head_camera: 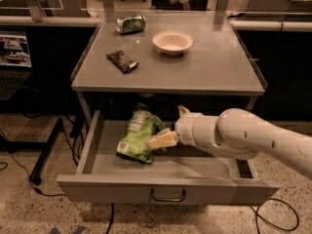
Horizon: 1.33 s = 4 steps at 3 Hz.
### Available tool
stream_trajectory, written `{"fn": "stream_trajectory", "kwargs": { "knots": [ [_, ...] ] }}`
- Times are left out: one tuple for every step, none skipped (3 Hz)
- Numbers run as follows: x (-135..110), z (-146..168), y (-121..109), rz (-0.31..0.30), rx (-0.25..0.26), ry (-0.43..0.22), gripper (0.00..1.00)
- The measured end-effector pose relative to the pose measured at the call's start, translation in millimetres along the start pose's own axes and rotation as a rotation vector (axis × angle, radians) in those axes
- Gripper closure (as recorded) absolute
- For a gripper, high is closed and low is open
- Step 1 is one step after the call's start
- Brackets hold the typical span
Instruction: Pick green rice chip bag from top drawer and place on counter
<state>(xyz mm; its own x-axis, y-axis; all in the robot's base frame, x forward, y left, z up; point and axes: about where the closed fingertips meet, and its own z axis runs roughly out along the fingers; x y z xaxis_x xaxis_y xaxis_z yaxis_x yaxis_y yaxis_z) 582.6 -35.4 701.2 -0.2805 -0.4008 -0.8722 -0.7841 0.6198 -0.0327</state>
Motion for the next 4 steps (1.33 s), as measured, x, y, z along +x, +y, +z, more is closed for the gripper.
{"fn": "stream_trajectory", "kwargs": {
  "knots": [
    [-4, 25, -15, -0.009, 0.038, -0.022, 0.0],
    [-5, 38, -21, -0.002, 0.05, -0.031, 0.0],
    [-6, 49, -22, 0.047, 0.039, -0.031, 0.0],
    [-8, 57, -20, 0.137, 0.009, -0.02, 0.0]
  ]
}}
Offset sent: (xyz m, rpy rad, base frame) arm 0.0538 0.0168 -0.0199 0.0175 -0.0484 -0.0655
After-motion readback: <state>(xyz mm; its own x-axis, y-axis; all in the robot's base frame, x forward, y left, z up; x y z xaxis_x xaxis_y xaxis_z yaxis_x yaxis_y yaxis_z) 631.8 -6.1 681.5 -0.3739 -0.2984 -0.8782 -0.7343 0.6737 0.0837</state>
